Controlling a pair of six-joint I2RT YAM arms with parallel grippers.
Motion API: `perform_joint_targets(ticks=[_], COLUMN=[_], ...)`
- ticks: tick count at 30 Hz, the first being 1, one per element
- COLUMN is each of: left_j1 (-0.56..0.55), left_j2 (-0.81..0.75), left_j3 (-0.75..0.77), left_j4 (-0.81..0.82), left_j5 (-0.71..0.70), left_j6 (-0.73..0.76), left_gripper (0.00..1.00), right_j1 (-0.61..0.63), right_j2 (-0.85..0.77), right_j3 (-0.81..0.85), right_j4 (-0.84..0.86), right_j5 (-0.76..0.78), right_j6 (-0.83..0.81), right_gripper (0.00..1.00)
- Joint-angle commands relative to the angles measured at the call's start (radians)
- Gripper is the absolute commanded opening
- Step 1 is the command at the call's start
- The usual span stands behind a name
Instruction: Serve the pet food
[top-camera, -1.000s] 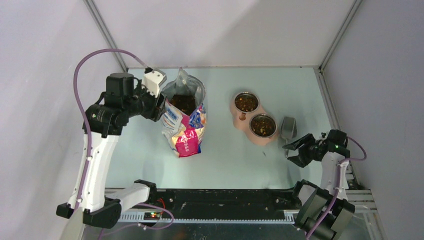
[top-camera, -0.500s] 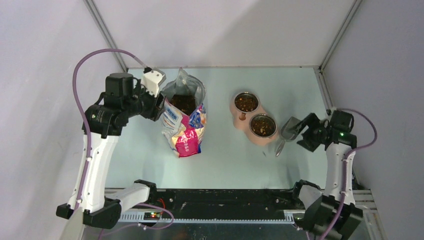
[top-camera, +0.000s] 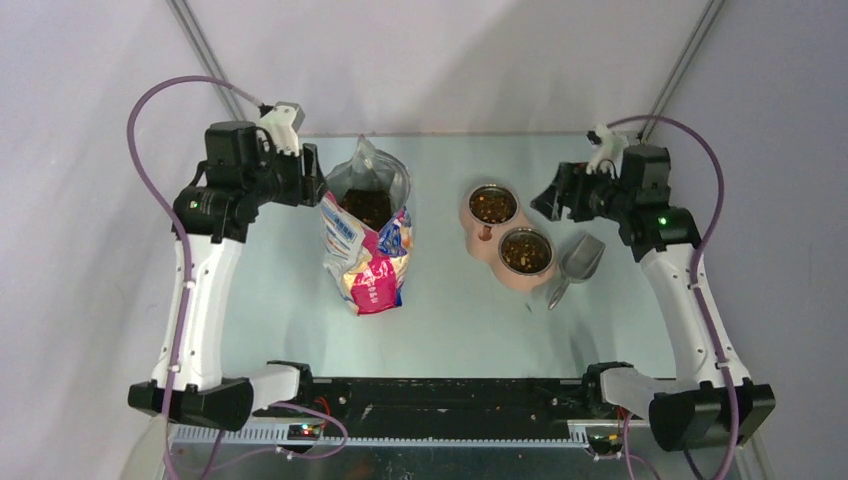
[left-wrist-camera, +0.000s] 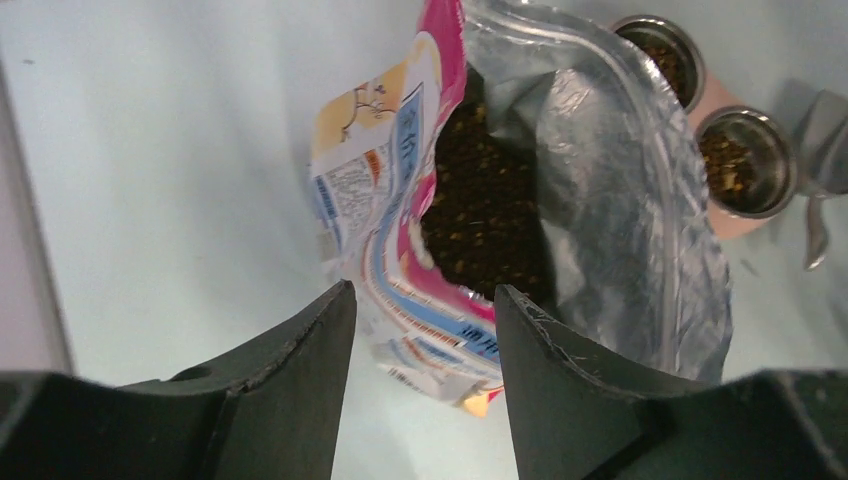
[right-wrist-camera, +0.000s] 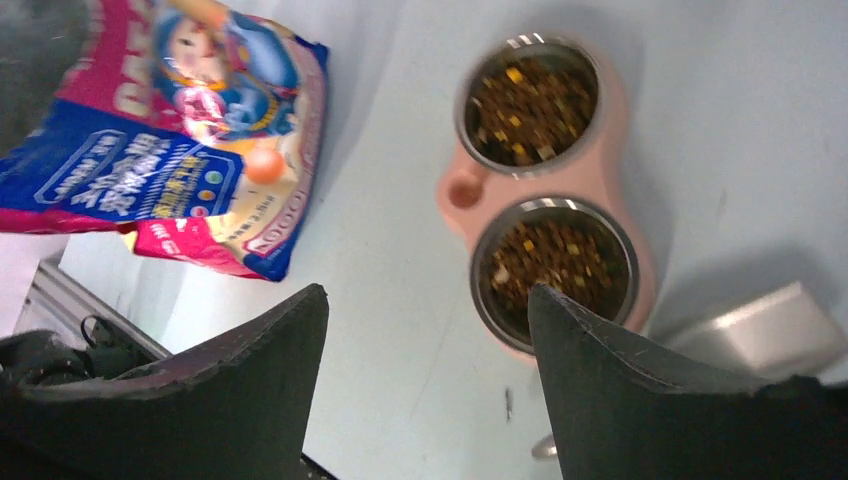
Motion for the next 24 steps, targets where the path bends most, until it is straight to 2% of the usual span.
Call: perform_joint_targets(ticks=[1,9,16,22,24], left_j1=[0.003,-0.008,-0.059,-0.061,-0.061], left_j2=[0.044,0.081,0.157,0.151,0.132], left_j3=[0.023,0.038,0.060,-0.016,-0.049], left_j4=[0.054,0.071,0.058,0.104,0.131], left_j5=[0.106,0.068,-0.018,-0.024,-0.006], left_j6=[-0.140,-0.145,-0.112,-0.108,-0.113], left_gripper=[0.60,0.58,0.56,0.39,0.33], right_j1=[0.123,0.399,0.597,0.660,0.669], right_j2=[0.073,0.305,0.659,0.965,1.040], right_j3=[0.164,0.415,0.801,1.176,1.242], right_j4=[0.060,0.044,0.083,0.061,0.066], right_j5=[-0.007,0.040,0.143,0.184,0.167], right_j6=[-0.101,-0.169,-0.200,-0.235,-0.246], right_gripper=[0.75,0.70,0.71,0.71,0.70])
